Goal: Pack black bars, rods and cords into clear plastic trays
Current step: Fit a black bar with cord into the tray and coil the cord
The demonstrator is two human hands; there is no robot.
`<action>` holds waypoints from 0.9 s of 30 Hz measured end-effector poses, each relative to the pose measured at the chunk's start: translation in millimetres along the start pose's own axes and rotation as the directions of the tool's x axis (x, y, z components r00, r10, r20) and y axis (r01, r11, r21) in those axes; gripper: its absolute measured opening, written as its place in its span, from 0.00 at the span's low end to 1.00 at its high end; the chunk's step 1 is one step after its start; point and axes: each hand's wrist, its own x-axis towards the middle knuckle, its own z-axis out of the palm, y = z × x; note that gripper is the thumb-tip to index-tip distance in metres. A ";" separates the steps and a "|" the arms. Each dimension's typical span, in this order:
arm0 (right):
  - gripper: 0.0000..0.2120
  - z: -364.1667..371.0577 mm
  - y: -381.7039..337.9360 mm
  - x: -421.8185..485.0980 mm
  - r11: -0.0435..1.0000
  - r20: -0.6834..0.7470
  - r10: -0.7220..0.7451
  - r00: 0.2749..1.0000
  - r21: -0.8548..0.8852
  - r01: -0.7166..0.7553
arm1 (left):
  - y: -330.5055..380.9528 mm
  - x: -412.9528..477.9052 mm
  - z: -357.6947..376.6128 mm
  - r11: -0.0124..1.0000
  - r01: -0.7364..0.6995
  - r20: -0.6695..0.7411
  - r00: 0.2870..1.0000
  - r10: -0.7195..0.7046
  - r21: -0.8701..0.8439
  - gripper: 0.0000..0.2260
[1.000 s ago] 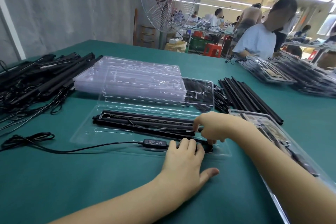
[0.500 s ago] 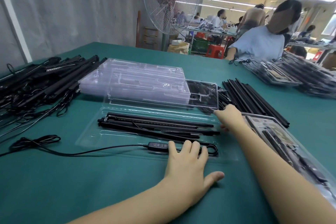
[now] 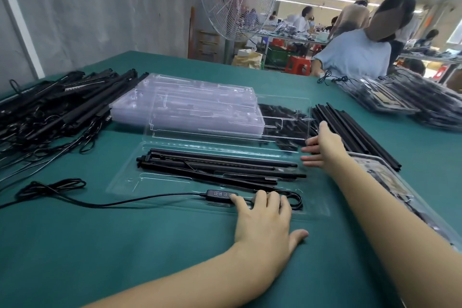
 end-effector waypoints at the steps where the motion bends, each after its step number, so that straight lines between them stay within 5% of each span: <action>1: 0.28 -3.7 -2.1 -1.3 1.000 0.022 0.010 1.000 0.009 -0.010 | -0.1 -0.1 0.1 1.000 -0.003 -0.003 1.000 0.003 0.000 0.32; 7: 0.31 -38.1 -12.9 -0.7 0.983 0.327 0.126 0.937 -0.169 -0.073 | -1.1 -0.9 -1.2 1.000 -0.009 -0.008 1.000 0.009 0.013 0.32; 13: 0.29 -49.3 -18.9 -15.0 0.797 0.578 0.199 0.791 -0.566 0.213 | -2.0 -1.6 -4.8 1.000 0.005 0.018 1.000 -0.005 0.021 0.32; 16: 0.29 -28.7 -11.6 -33.8 0.477 0.607 0.110 0.787 -0.727 0.494 | -1.6 -2.4 -6.8 0.999 0.024 0.044 0.999 -0.025 0.022 0.34; 19: 0.26 -6.8 3.4 -49.5 0.077 0.557 -0.041 0.830 -0.826 0.558 | 0.3 -5.1 -6.7 0.999 0.039 0.072 0.997 -0.040 0.015 0.36; 23: 0.17 13.5 21.8 -72.9 -0.164 0.567 -0.170 0.806 -0.823 0.544 | 1.5 -9.5 -8.6 0.998 0.055 0.118 0.991 -0.055 0.000 0.37; 27: 0.19 20.1 35.6 -79.4 -0.298 0.580 -0.235 0.780 -0.806 0.511 | -8.6 -14.1 -24.0 0.997 0.007 0.183 0.983 0.008 -0.078 0.35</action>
